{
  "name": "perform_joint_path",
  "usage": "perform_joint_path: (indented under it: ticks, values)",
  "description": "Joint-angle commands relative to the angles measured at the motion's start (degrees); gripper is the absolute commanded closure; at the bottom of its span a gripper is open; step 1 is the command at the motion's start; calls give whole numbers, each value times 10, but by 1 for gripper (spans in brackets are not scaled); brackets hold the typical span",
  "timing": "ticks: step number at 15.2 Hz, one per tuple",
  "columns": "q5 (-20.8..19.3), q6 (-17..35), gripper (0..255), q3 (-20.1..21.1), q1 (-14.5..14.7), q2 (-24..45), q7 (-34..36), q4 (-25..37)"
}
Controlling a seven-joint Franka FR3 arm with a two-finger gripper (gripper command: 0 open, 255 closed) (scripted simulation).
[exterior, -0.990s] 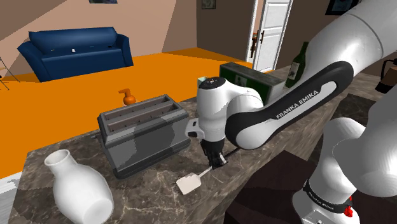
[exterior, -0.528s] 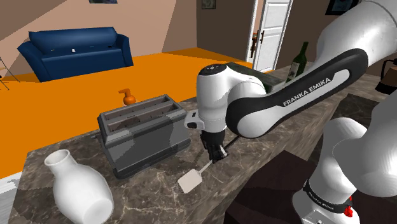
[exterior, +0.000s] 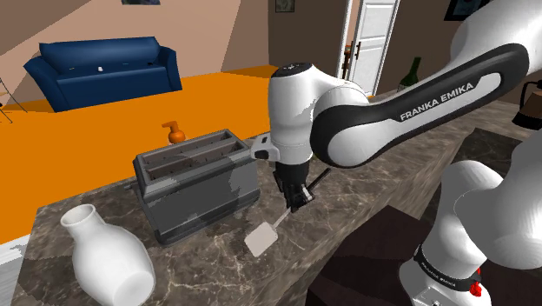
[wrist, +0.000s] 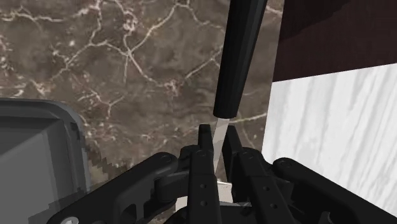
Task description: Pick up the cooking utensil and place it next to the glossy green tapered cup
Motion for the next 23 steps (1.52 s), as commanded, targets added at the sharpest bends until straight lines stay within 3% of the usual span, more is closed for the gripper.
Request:
perform_joint_path:
  ticks: [1, 23]
  values:
    - [0, -16, 255, -1, 0, -5, -2, 11]
    - [1, -192, 255, -7, -1, -34, -10, 157]
